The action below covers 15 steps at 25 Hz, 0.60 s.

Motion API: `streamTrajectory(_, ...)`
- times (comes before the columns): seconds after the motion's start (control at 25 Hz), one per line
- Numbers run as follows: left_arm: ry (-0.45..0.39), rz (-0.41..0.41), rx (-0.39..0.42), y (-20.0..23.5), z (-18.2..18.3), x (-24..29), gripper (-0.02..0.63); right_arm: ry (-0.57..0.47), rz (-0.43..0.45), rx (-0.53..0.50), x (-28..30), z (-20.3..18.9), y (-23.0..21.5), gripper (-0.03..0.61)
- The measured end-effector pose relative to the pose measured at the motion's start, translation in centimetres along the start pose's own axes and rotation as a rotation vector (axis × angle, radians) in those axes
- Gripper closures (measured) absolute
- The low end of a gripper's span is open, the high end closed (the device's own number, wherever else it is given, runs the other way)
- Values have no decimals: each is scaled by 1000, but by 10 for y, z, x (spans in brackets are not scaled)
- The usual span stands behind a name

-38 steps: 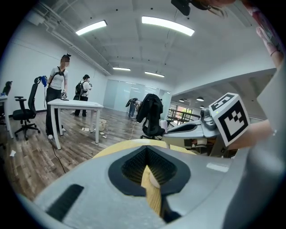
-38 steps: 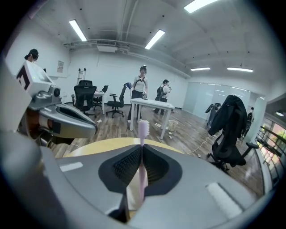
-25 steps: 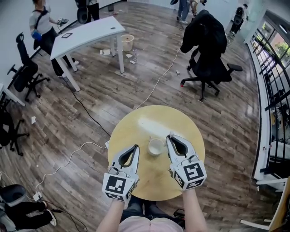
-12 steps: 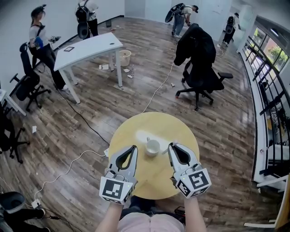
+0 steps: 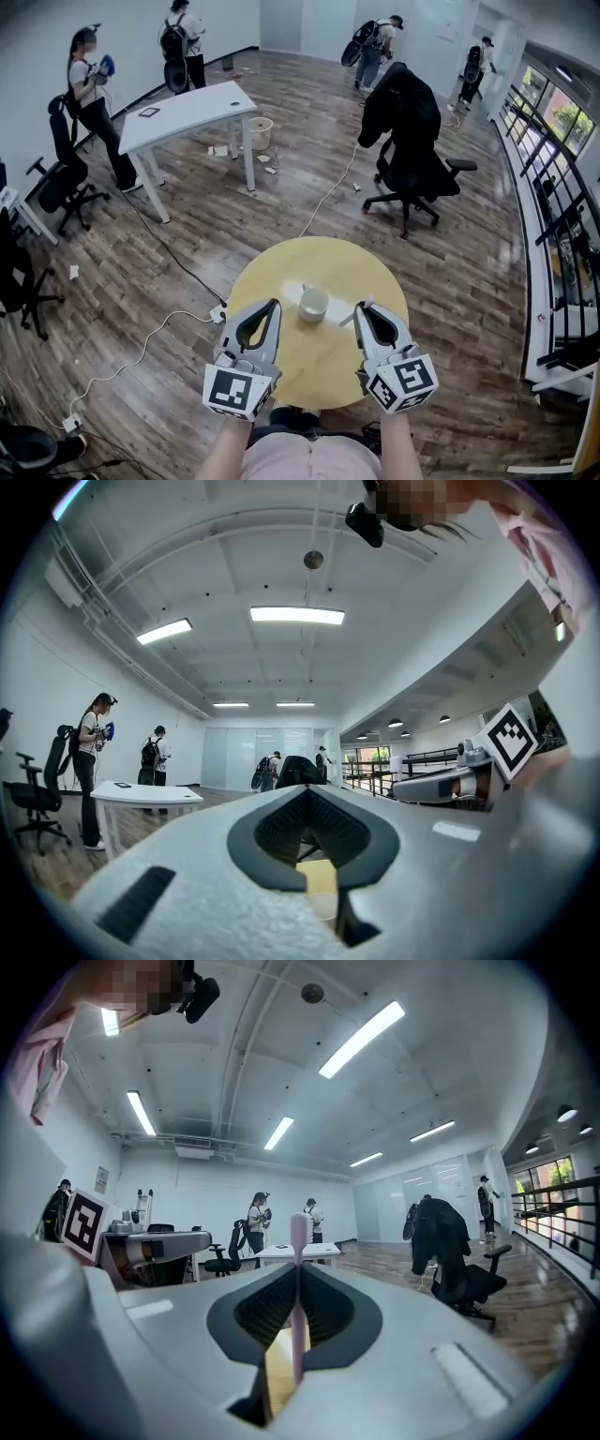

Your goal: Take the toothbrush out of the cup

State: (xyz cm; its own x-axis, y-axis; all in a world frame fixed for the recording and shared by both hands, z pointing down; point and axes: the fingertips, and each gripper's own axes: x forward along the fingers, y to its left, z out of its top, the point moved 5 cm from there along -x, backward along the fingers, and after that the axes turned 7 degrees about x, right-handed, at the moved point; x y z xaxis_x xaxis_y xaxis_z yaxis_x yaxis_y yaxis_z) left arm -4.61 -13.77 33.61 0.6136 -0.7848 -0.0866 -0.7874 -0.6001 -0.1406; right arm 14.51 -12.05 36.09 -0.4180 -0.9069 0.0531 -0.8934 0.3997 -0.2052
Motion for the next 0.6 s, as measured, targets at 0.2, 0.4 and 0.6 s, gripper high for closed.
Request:
streamTrajectory(0.2, -7, -14, 14, -7, 4, 0, 617, -13, 5, 1, -4, 3, 1, 558)
streamTrajectory(0.4, 25, -11, 10, -8, 2, 1, 617, -11, 15, 2, -4, 2, 0, 558)
streamTrajectory(0.6, -42, -9, -7, -9, 8, 6, 617, 4, 9, -7, -5, 1, -2, 558)
